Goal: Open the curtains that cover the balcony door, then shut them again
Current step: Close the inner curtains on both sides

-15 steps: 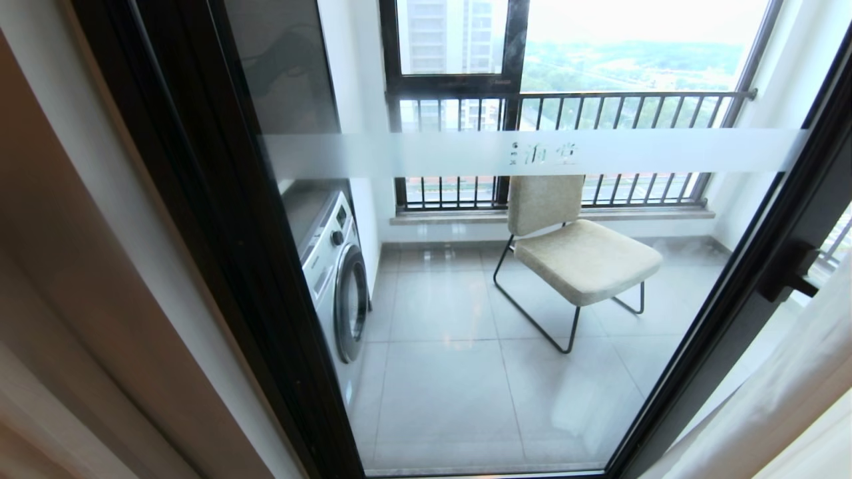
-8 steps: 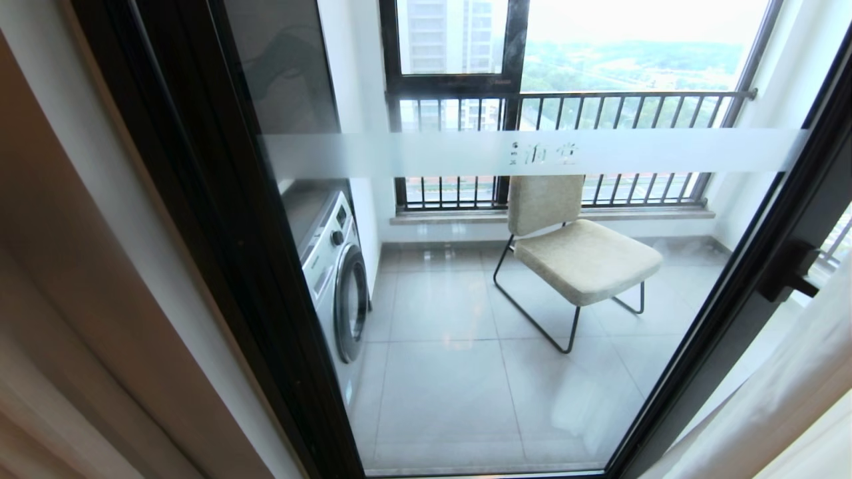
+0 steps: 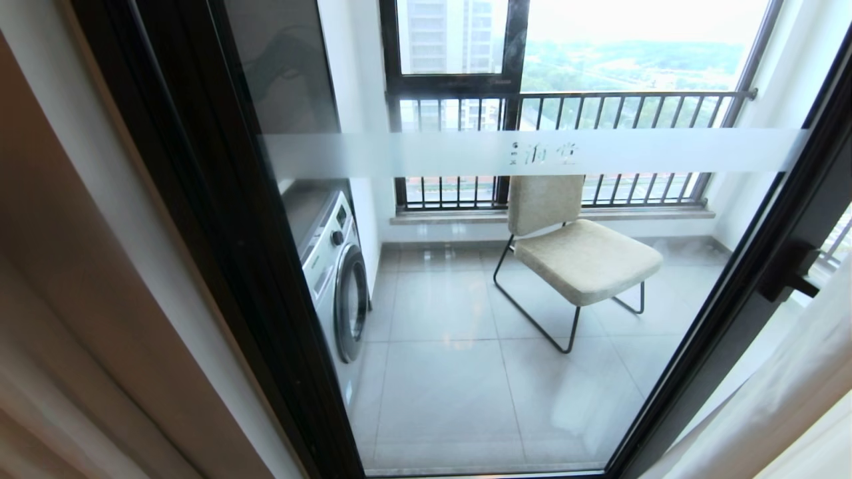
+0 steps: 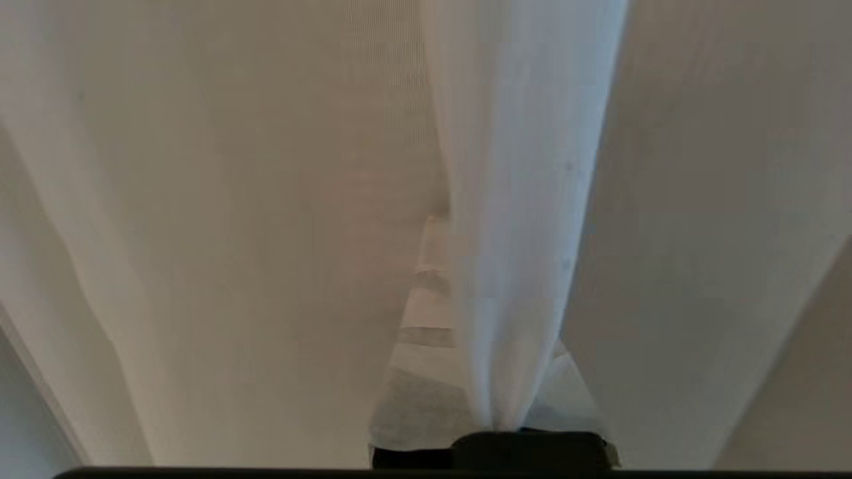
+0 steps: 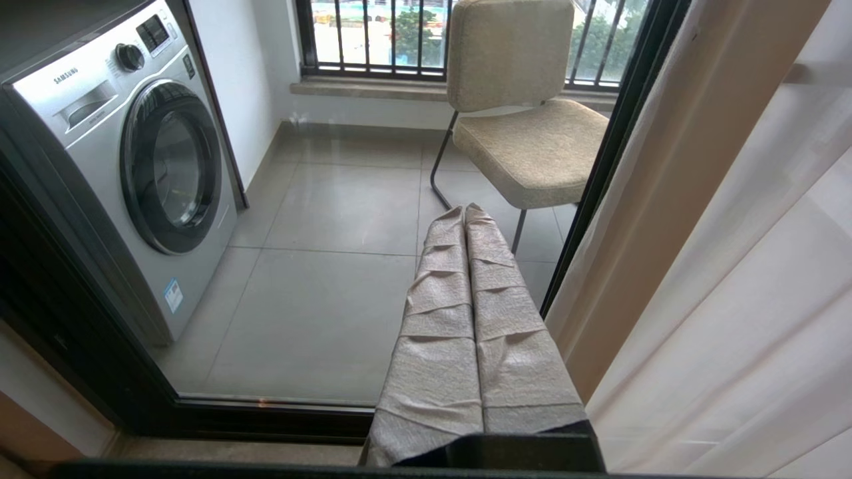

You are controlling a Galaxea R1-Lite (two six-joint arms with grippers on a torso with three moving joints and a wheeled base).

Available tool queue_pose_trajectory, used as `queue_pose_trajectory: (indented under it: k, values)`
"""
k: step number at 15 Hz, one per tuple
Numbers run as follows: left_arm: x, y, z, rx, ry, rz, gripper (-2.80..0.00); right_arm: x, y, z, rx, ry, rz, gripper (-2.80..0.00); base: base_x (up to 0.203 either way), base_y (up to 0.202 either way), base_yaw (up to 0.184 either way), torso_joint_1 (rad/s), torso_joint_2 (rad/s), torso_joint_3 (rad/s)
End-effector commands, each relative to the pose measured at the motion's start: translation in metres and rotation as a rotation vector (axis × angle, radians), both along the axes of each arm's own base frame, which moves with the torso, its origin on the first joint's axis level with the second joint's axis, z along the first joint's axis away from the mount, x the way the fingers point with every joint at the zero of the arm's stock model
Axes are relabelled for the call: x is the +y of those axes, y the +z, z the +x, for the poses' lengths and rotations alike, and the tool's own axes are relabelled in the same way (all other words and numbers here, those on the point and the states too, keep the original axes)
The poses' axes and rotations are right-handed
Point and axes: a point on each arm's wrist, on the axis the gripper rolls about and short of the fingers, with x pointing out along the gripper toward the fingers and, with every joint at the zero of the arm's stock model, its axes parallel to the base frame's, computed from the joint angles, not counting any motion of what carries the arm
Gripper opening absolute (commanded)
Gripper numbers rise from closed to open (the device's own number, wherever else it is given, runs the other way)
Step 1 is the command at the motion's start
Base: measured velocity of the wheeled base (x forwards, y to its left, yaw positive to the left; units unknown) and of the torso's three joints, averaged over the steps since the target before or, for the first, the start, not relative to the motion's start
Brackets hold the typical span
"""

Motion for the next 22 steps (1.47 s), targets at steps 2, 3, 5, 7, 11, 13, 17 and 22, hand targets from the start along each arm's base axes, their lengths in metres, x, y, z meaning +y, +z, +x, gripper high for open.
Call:
queue_pose_trajectory:
  k: [2,3,5,7,11,13,17,22]
  values:
    - [-0.004,0.007,-0.005,-0.02,0.002,0.016,-2.8,0.0,0.0,0.0,0.002,0.001,-0.001,-2.8,0.0,0.0,0.0,0.0,0.0,0.0]
    - [-0.006,0.008,-0.007,-0.023,0.0,0.02,-2.8,0.0,0.0,0.0,0.002,0.001,-0.001,-2.8,0.0,0.0,0.0,0.0,0.0,0.0]
    - [-0.009,0.013,-0.011,-0.035,-0.001,0.03,-2.8,0.0,0.0,0.0,0.002,0.0,-0.001,-2.8,0.0,0.0,0.0,0.0,0.0,0.0]
    - [-0.016,0.021,-0.016,-0.052,-0.018,0.05,-2.8,0.0,0.0,0.0,0.002,0.002,-0.001,-2.8,0.0,0.0,0.0,0.0,0.0,0.0]
    - [-0.032,0.029,-0.027,-0.058,-0.132,0.087,-2.8,0.0,0.0,0.0,0.002,0.001,-0.001,-2.8,0.0,0.0,0.0,0.0,0.0,0.0]
    - [-0.048,0.029,-0.039,-0.061,-0.166,0.09,-2.8,0.0,0.0,0.0,0.002,0.002,-0.001,-2.8,0.0,0.0,0.0,0.0,0.0,0.0]
    - [-0.079,0.036,-0.052,-0.103,-0.243,0.103,-2.8,0.0,0.0,0.0,0.002,0.002,-0.001,-2.8,0.0,0.0,0.0,0.0,0.0,0.0]
    - [-0.117,0.042,-0.06,-0.146,-0.378,0.123,-2.8,0.0,0.0,0.0,0.002,0.001,-0.001,-2.8,0.0,0.0,0.0,0.0,0.0,0.0]
